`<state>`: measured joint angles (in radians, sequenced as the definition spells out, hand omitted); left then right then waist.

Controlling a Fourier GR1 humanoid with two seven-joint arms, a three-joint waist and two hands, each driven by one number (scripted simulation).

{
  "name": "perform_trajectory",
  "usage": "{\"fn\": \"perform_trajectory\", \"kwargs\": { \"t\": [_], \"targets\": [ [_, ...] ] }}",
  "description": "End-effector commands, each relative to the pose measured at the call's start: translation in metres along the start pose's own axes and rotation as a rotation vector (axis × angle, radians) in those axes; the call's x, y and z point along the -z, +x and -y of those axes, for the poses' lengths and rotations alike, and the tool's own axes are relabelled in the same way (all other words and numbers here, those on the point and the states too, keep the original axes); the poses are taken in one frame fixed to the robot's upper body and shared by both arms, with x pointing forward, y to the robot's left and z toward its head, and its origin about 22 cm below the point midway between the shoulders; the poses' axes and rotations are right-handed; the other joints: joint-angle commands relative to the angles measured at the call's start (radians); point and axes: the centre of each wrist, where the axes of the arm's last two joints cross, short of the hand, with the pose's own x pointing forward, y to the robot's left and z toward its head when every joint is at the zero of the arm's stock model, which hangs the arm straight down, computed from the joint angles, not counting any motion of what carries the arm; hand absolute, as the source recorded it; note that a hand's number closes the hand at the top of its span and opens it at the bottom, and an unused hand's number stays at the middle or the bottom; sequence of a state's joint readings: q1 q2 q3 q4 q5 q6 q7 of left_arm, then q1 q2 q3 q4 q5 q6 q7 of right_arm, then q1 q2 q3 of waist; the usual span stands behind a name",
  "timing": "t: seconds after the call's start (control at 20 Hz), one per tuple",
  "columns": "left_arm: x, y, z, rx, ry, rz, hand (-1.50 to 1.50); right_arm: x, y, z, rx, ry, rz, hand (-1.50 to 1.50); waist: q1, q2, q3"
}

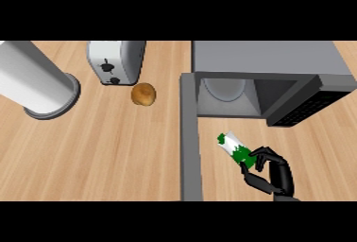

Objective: Pick up the milk, place it into the microwave and close the microwave

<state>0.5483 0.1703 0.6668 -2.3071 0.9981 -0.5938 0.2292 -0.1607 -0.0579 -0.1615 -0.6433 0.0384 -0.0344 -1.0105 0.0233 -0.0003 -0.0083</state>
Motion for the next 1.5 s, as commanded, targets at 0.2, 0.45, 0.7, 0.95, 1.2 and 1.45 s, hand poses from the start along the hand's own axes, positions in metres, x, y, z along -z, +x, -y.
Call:
{"fn": "perform_trajectory", "kwargs": {
  "t": [0.2, 0.45, 0.7, 0.95, 1.2, 1.45],
  "targets": [
    [-0.017, 0.002, -0.010, -0.013, 0.015, 0.001, -1.50, 0.062, 0.006, -0.014, 0.033, 0.132, 0.052, 1.50, 0.001, 0.003, 0.010],
    [-0.005, 0.018, 0.005, 0.020, -0.006, -0.023, -1.50, 0.112, 0.028, -0.018, -0.041, 0.132, 0.078, 1.50, -0.005, 0.003, 0.010],
    [-0.004, 0.007, -0.006, 0.013, 0.009, -0.020, -1.50, 0.134, 0.036, -0.036, -0.043, 0.108, 0.113, 1.50, 0.001, 0.007, 0.010],
    [0.002, 0.001, -0.005, -0.020, -0.003, -0.038, -1.50, 0.187, 0.070, -0.027, -0.086, 0.126, 0.076, 1.50, 0.009, 0.011, 0.010],
    [0.009, 0.000, -0.013, 0.008, -0.018, -0.013, -1.50, 0.207, 0.084, -0.021, -0.127, 0.105, 0.065, 1.50, 0.027, 0.019, 0.011],
    [0.021, -0.001, -0.010, 0.003, -0.048, 0.007, -1.50, 0.231, 0.106, -0.018, -0.166, 0.112, 0.055, 1.50, 0.047, 0.032, 0.012]
  ]
}}
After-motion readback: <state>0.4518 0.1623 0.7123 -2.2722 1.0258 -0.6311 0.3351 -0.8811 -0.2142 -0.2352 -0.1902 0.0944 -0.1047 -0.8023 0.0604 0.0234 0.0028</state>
